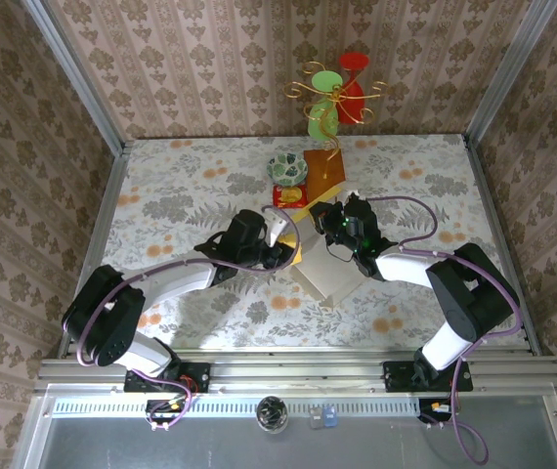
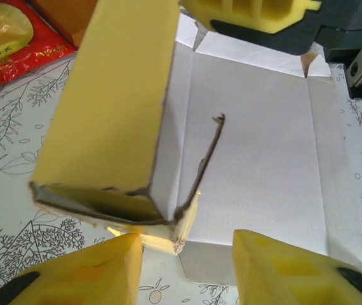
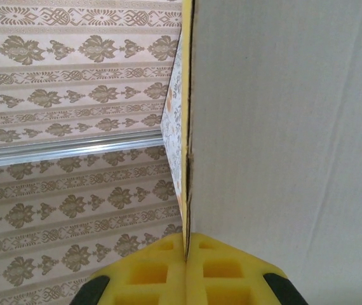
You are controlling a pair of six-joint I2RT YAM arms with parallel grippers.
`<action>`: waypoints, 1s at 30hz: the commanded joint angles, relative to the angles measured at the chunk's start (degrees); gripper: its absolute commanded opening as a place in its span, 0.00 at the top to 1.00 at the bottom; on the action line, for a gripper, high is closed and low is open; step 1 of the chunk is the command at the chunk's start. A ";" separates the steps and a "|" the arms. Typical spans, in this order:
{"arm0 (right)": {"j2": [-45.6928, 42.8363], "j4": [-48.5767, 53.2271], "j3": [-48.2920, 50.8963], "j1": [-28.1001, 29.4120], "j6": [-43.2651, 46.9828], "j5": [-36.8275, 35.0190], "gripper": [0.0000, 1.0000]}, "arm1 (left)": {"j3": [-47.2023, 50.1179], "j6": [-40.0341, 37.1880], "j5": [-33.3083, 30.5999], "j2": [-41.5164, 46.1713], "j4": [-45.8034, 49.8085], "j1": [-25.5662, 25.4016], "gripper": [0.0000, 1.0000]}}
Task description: Fold the paper box
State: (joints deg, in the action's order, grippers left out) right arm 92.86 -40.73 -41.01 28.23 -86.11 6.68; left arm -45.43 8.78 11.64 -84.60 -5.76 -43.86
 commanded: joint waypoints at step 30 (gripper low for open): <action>6.26 -23.88 9.24 2.09 0.88 -5.07 1.00 | 2.12 12.08 -20.10 -4.34 -6.00 -5.05 0.67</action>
State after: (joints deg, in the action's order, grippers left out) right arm 97.89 -62.22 -32.99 29.91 -86.28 3.22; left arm -44.21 17.34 -4.97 -87.85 -9.21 -48.14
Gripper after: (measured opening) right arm 0.066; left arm 0.330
